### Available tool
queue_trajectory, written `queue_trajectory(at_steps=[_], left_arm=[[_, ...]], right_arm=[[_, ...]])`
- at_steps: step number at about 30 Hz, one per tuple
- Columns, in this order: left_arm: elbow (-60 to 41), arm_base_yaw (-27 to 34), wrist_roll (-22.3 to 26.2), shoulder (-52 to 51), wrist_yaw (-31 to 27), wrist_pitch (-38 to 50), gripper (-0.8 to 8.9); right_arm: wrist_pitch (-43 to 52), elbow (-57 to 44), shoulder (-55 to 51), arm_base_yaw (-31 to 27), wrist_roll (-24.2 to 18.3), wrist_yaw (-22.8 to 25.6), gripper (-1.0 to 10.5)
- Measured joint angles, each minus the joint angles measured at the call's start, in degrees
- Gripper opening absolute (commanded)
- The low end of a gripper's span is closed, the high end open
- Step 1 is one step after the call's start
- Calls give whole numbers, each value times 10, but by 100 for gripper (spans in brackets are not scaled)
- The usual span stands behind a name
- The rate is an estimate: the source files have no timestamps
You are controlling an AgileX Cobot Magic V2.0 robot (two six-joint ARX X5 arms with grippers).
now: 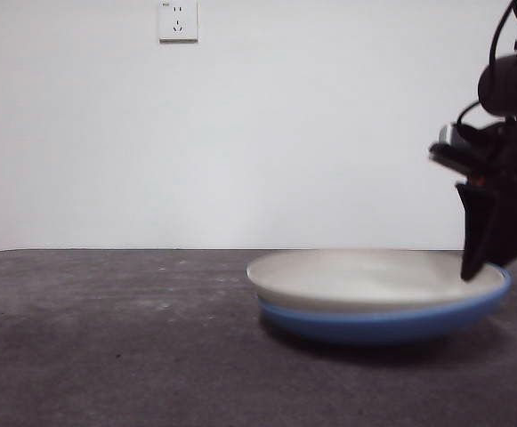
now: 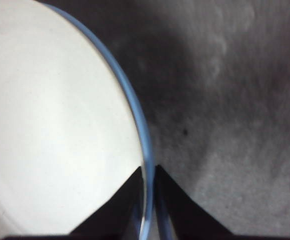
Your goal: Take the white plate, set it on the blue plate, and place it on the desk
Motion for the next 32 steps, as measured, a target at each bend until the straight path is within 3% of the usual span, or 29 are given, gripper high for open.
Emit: queue_trajectory(at_steps=[7,22,26,32], left_arm=[[0,0,0,0,0,0,656],[0,0,0,0,0,0,656],[0,0,0,0,0,1,656],[0,0,0,0,0,1,656]], right_arm=[[-8,38,-15,38,32,-18,7],[84,39,18,177,135,-5,7],[88,39,42,190,145,32,7],[96,39,71,188,150,41,7]])
